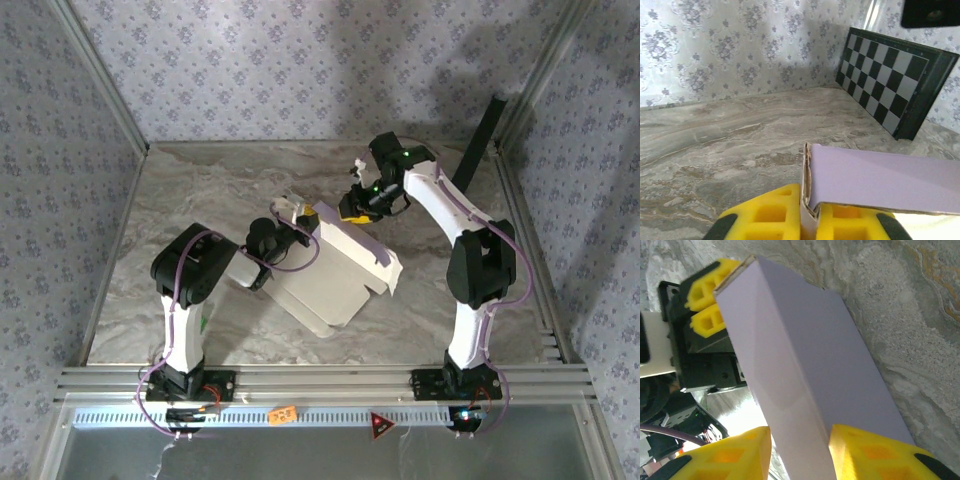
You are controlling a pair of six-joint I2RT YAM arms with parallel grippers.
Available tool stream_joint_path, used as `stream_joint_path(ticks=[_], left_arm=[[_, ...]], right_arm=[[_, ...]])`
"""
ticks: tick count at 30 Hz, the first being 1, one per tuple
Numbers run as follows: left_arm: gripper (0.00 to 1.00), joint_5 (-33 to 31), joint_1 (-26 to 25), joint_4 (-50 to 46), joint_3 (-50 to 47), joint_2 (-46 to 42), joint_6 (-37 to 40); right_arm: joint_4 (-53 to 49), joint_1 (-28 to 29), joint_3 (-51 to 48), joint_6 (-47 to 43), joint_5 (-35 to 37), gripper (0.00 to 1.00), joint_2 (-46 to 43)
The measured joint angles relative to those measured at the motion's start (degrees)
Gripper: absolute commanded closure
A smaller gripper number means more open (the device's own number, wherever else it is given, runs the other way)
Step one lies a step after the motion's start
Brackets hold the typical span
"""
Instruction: Fold the paper box
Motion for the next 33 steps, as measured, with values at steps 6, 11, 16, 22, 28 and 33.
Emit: stream_joint_path(ticks=[6, 11, 16, 22, 28, 33], left_arm=[[1.0, -0.7, 0.0, 0.2, -0.8, -0.4, 0.7], [1.0, -2.2, -0.5, 0.6, -1.7, -0.8, 2.5], [0.85, -4.2, -1.2, 0.7, -2.9, -1.6, 5.0], [0.62, -4.5, -1.3, 0.7, -4.7, -1.9, 5.4], [0.61, -4.0, -1.2, 0.1, -6.1, -1.9, 4.9], [0.6, -4.3, -1.3, -0.9, -7.1, -2.1, 2.8]], right_arm=[[-0.5, 0.7, 1.0, 0.0, 0.3, 0.61, 0.1], [-1.3, 1.3, 1.6, 0.0, 1.2, 0.61, 0.4], [-2.1, 2.1, 1.6, 0.0, 3.5, 0.6, 0.4], [-2.4, 2.8, 1.6, 0.0, 5.3, 0.6, 0.4], [-2.2, 3.1, 1.2, 0.0, 5.6, 0.6, 0.3], [-1.7, 3.1, 0.6, 0.0, 5.6, 0.6, 0.1]])
